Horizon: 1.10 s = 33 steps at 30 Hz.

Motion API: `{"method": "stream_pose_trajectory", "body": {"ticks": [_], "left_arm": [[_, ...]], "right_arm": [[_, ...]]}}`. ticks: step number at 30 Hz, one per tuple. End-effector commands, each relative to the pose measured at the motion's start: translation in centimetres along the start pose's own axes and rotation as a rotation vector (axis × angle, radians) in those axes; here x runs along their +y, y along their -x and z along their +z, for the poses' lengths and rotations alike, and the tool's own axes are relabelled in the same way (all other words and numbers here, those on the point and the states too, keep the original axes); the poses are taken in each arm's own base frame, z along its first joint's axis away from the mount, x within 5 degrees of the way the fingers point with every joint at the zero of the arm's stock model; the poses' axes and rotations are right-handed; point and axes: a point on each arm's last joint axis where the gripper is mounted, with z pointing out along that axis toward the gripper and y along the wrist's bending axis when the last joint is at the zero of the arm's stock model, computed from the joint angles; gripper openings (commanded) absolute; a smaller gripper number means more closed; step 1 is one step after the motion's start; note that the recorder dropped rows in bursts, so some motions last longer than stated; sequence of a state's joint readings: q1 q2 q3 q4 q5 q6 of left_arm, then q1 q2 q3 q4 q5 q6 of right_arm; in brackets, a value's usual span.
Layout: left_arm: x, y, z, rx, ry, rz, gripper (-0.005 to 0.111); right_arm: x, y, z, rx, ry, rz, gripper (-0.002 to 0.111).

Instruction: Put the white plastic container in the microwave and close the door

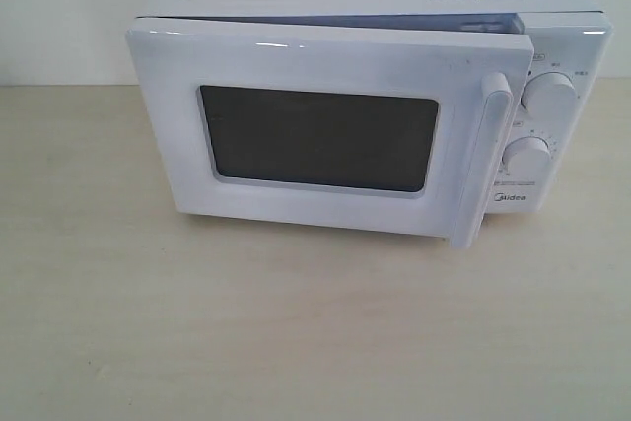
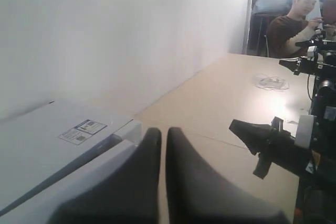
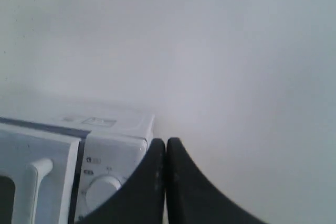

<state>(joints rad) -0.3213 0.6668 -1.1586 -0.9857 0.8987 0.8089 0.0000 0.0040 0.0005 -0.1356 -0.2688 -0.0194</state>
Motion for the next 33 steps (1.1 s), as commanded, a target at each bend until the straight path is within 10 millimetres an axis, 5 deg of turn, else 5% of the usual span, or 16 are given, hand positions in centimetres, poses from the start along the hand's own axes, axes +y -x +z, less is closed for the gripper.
{"method": "stream_pose_trajectory", "body": {"ticks": [1, 5, 9, 16, 20, 33], "left_arm": [[-1.2, 0.1, -1.5, -0.007, 0.001, -0.033, 0.004], [-2.0, 0.2, -2.3, -0.029, -0.003, -0.049, 0.004], [-2.5, 0.3, -2.9, -0.044, -0.003, -0.036, 0.004], [-2.7, 0.3, -3.1, -0.048, -0.006, -0.041, 0.004], [-2.7, 0.3, -3.1, -0.048, -0.006, -0.041, 0.004], [-2.8, 0.3, -3.1, -0.043, -0.01, -0.041, 0.004]], "right_arm": [[-0.2, 1.8, -0.2, -0.202, 0.004, 0.28, 0.0], [-1.2, 5.7, -0.7, -0.47, 0.066, 0.721, 0.0], [-1.1, 11.8, -0.9, -0.452, 0.158, 0.617, 0.0], [-3.6, 21.2, -1.2, -0.372, -0.001, 0.488, 0.0], [-4.0, 22.1, 0.1, -0.329, -0.039, 0.426, 0.0], [-5.3, 18.8, 2.7, -0.023, -0.254, 0.49, 0.0]]}}
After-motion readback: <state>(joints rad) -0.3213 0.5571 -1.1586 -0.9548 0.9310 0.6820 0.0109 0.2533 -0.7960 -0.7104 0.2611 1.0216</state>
